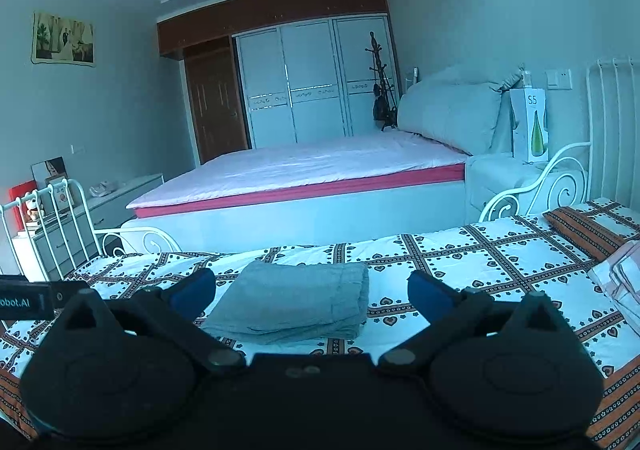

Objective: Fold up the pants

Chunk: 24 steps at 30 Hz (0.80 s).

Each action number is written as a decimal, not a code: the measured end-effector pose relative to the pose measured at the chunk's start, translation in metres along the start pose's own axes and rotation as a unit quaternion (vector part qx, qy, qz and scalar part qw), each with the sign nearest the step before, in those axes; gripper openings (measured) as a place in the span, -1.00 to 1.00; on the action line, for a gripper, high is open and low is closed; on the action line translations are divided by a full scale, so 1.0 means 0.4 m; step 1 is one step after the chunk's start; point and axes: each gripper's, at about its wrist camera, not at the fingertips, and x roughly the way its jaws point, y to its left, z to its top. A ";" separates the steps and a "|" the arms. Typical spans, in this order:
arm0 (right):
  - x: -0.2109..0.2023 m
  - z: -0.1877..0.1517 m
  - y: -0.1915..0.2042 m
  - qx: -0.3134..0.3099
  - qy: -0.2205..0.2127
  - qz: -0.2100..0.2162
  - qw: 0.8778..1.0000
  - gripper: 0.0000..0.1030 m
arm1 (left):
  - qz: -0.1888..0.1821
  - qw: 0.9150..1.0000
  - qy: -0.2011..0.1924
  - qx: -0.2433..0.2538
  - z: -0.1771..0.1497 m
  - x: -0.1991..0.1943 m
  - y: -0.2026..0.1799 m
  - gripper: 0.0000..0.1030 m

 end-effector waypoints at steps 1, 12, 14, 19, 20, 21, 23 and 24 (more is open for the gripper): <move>0.000 0.000 0.001 0.000 0.000 0.000 1.000 0.87 | -0.002 1.000 0.001 0.000 0.000 0.002 0.000 1.00; 0.009 -0.002 0.014 -0.003 0.004 0.001 1.000 0.87 | -0.011 1.000 0.013 -0.008 -0.006 0.014 0.005 1.00; 0.009 -0.004 0.018 -0.005 0.004 0.002 1.000 0.87 | -0.016 1.000 0.016 -0.008 -0.007 0.018 0.007 1.00; 0.012 -0.007 0.021 -0.006 0.005 0.003 1.000 0.87 | -0.021 1.000 0.016 -0.006 -0.015 0.023 0.006 1.00; 0.012 -0.006 0.021 -0.006 0.005 0.003 1.000 0.87 | -0.021 1.000 0.017 -0.006 -0.016 0.025 0.006 1.00; 0.012 -0.006 0.021 -0.006 0.006 0.003 1.000 0.87 | -0.021 1.000 0.018 -0.007 -0.016 0.026 0.006 1.00; 0.013 -0.008 0.022 -0.006 0.007 0.003 1.000 0.87 | -0.019 1.000 0.019 -0.007 -0.019 0.029 0.006 1.00; 0.014 -0.009 0.024 -0.007 0.007 0.002 1.000 0.87 | -0.018 1.000 0.019 -0.006 -0.019 0.029 0.006 1.00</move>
